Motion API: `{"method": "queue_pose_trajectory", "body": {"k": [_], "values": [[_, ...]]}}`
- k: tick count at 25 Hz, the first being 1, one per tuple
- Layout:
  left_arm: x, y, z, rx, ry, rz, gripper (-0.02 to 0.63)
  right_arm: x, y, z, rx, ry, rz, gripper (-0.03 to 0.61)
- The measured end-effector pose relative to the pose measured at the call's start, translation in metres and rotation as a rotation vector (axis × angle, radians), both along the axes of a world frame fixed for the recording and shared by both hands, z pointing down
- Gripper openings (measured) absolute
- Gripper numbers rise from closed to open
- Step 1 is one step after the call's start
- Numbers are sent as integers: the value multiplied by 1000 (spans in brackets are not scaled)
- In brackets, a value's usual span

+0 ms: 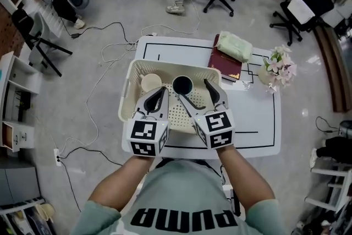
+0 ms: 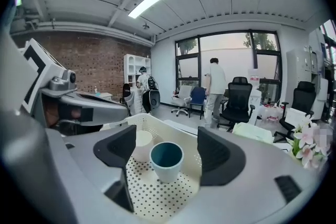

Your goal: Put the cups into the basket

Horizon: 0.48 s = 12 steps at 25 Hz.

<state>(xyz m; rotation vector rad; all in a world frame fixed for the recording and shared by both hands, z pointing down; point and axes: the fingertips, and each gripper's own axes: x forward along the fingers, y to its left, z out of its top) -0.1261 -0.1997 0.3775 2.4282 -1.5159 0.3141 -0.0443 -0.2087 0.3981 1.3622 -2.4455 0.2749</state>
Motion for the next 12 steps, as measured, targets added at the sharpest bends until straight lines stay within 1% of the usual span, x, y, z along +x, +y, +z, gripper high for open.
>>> {"method": "queue_pose_trajectory", "body": {"k": [5,7,8,10,12], "values": [[30,10,-3,9,8,50,6,30,19,-10,23,-23,50,377],[44,14,-4,12,10,75,6,45,26,-13,29,-26,81,355],[52,16,-5,14,11,88,5,54,30,-14,35,-25,102,317],[68,20,-7,21,11,116,6,73,38,-15,46,-19,147,210],[85,24,-9,28,11,145,5,93,46,-14,45,-14,189,176]]}}
